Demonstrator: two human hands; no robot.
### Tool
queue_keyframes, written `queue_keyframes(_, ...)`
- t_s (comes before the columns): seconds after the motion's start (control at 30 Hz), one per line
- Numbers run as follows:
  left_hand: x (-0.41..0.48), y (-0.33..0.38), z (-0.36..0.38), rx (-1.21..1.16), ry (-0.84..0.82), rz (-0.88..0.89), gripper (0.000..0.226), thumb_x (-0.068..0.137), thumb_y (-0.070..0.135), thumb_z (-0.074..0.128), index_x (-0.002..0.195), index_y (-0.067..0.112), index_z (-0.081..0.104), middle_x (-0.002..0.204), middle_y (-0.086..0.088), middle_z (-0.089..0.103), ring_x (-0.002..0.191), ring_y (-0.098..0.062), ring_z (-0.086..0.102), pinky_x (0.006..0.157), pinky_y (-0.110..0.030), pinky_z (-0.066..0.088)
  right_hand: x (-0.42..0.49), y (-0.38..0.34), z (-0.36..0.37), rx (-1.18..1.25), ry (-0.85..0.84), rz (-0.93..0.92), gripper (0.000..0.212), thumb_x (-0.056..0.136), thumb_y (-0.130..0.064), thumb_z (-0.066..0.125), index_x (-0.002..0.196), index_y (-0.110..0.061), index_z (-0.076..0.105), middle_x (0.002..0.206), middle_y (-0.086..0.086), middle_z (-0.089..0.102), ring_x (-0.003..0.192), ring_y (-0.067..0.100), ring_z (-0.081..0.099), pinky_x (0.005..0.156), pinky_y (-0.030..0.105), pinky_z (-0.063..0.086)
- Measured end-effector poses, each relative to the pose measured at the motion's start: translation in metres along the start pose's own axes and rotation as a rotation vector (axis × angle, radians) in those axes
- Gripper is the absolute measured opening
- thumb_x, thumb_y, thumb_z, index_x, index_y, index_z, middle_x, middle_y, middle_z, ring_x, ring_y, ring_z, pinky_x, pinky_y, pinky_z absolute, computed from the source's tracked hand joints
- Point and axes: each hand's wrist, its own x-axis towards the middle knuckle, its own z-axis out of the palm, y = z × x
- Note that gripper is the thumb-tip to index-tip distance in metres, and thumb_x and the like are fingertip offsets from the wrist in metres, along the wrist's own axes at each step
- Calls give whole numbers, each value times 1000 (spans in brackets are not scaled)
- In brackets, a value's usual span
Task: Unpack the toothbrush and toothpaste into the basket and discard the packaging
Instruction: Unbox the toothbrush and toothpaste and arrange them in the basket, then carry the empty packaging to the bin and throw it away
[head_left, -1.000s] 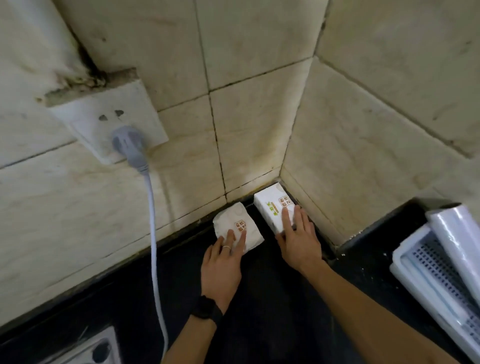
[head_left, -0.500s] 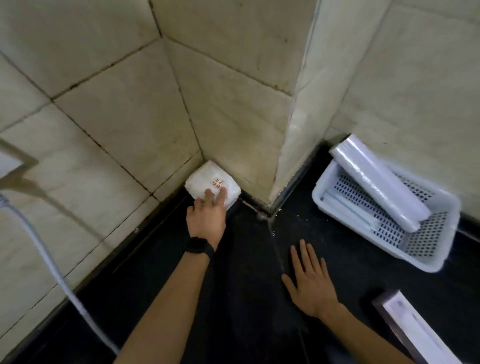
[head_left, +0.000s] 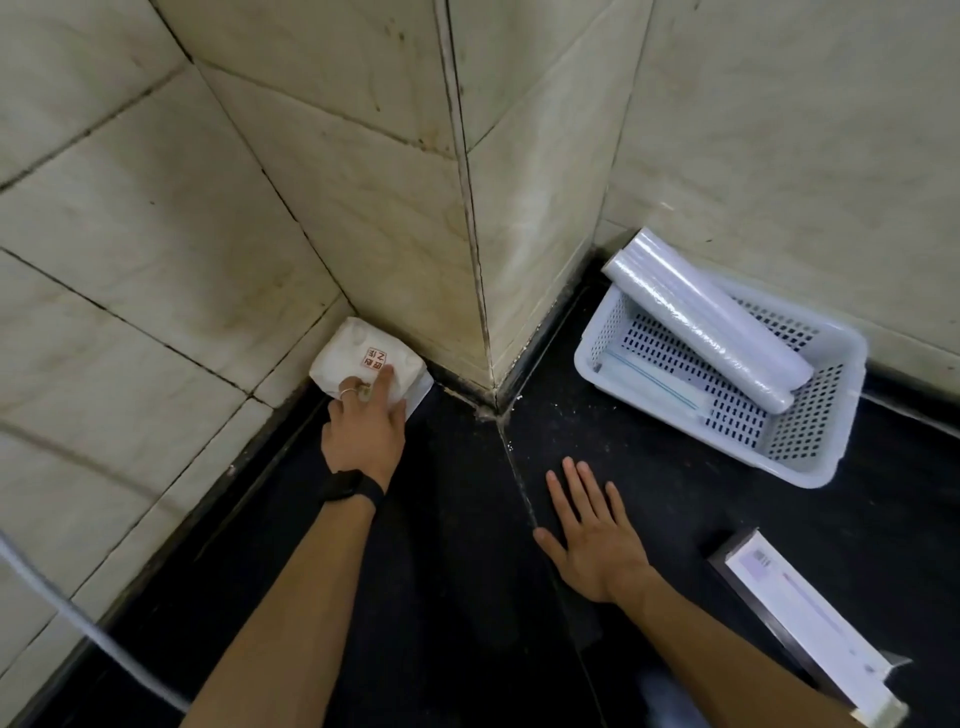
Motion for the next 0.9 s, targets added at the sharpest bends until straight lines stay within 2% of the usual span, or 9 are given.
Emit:
queue_keyframes(0.17, 0, -9, -1, 19, -6, -19, 54, 95, 47, 52, 145, 33, 40, 141, -17, 44, 113, -42, 50, 80, -50, 50, 1, 0, -1, -6, -16, 4, 84, 83, -71, -10, 154, -27, -24, 158, -2, -39, 145, 17, -37, 122, 45, -15)
queue_keyframes(0.33, 2, -10, 4, -25, -17, -15, 55, 95, 46, 51, 148, 33, 37, 145, -17, 39, 117, -42, 47, 82, -50, 50, 2, 2, 3, -20, -17, 11, 76, 95, -69, 3, 153, -28, -25, 158, -2, -39, 145, 17, -38, 122, 45, -15)
queue_keyframes(0.47, -4, -9, 0, -28, -49, -19, 65, 93, 44, 55, 151, 34, 27, 153, -14, 30, 121, -41, 45, 84, -51, 49, 1, 1, -2, -28, -48, 8, 79, 91, -70, -2, 153, -28, -26, 157, -2, -40, 145, 18, -37, 122, 45, -14)
queue_keyframes(0.6, -32, 0, -12, -17, -18, -12, 73, 90, 35, 60, 153, 31, 24, 157, -17, 25, 128, -43, 41, 89, -53, 48, 0, 0, -17, -62, -116, 9, 76, 98, -65, 11, 154, -28, -24, 158, -1, -38, 148, 19, -31, 123, 47, -11)
queue_keyframes(0.73, -82, 25, -20, -50, 3, 112, 64, 91, 32, 57, 150, 24, 35, 157, -18, 28, 141, -38, 31, 107, -54, 39, -14, 3, -48, 21, -166, -16, 67, 103, -58, 15, 160, -28, -1, 167, -2, -17, 153, 17, -19, 124, 48, -6)
queue_keyframes(0.9, -159, 83, -20, -116, -102, 255, 61, 96, 36, 46, 153, 34, 23, 163, -6, 18, 150, -27, 11, 119, -48, 23, -101, 36, -60, 204, 64, -44, 61, 103, -57, 19, 159, -33, 18, 168, -7, 3, 154, 12, -11, 124, 43, -3)
